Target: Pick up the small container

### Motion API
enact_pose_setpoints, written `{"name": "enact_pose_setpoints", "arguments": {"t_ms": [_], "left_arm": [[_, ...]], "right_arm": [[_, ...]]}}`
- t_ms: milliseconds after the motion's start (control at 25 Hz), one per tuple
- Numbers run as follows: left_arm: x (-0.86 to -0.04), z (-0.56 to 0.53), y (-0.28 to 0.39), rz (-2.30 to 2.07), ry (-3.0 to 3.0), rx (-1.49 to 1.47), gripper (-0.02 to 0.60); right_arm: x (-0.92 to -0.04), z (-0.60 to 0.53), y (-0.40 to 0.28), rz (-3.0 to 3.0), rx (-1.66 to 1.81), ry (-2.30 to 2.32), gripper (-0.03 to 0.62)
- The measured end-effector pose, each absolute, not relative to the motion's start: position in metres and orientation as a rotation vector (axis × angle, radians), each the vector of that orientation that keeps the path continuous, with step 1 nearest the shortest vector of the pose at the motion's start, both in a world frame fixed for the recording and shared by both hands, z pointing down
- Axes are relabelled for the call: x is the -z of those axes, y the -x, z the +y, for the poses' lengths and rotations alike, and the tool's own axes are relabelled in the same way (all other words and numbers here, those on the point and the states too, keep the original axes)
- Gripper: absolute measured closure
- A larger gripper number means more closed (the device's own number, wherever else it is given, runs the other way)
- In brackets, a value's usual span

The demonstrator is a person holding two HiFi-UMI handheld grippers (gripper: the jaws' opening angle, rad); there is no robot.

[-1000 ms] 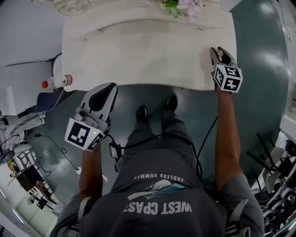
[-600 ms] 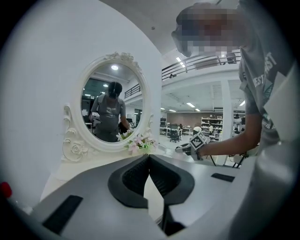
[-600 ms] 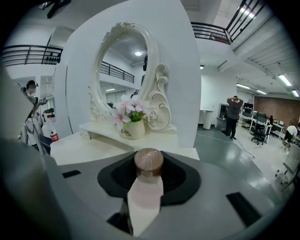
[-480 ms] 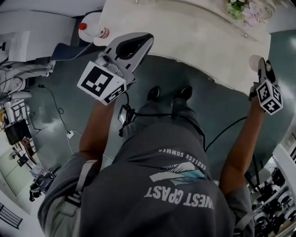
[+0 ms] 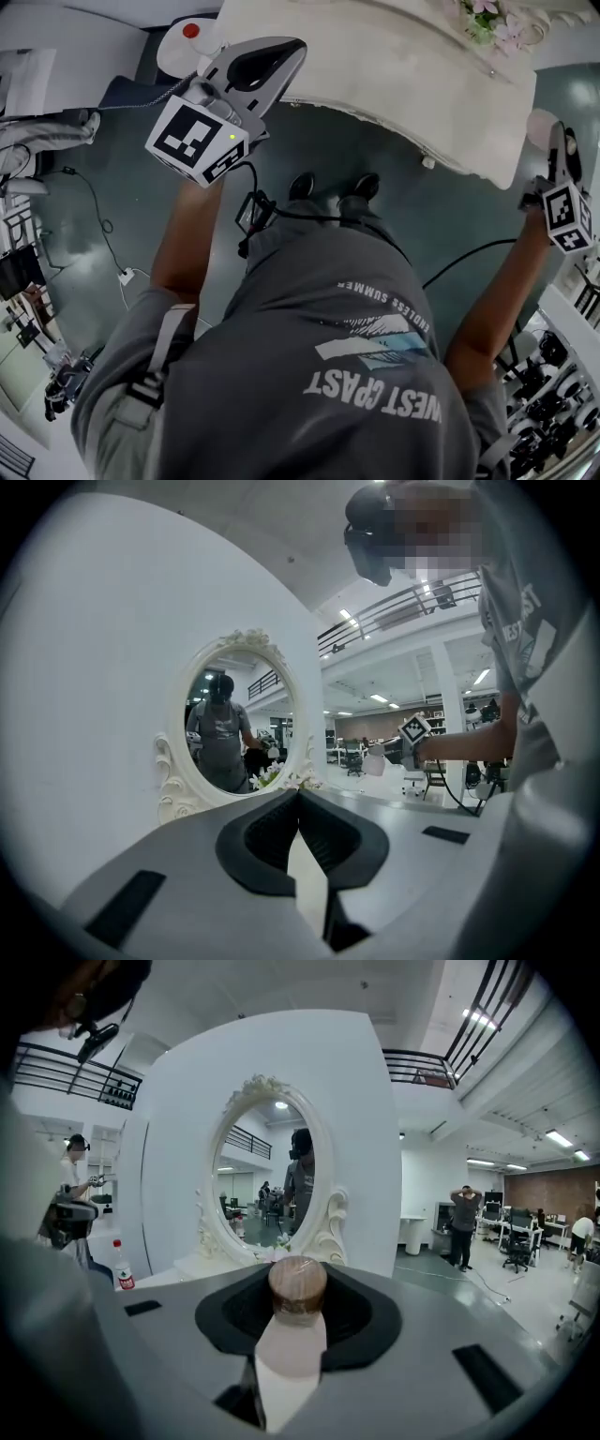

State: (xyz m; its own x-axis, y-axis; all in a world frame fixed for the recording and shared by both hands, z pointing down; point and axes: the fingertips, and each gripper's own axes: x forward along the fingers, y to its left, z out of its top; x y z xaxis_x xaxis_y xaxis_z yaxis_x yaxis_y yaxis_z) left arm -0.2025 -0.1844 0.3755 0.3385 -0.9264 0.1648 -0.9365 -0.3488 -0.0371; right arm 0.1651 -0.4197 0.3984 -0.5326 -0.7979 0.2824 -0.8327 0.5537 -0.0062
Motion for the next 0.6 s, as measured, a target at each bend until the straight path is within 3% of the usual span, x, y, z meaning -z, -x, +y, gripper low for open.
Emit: {"name": "enact_pose_setpoints", "arguments": {"t_ms": [600], "left_arm": [[-0.325,-0.148,0.232,-1.787,-2.645,-0.18,0.565]], "right_arm": [[-0.297,-0.331,-0.144,-2.633,-0.096,-1.372,0.45]]}}
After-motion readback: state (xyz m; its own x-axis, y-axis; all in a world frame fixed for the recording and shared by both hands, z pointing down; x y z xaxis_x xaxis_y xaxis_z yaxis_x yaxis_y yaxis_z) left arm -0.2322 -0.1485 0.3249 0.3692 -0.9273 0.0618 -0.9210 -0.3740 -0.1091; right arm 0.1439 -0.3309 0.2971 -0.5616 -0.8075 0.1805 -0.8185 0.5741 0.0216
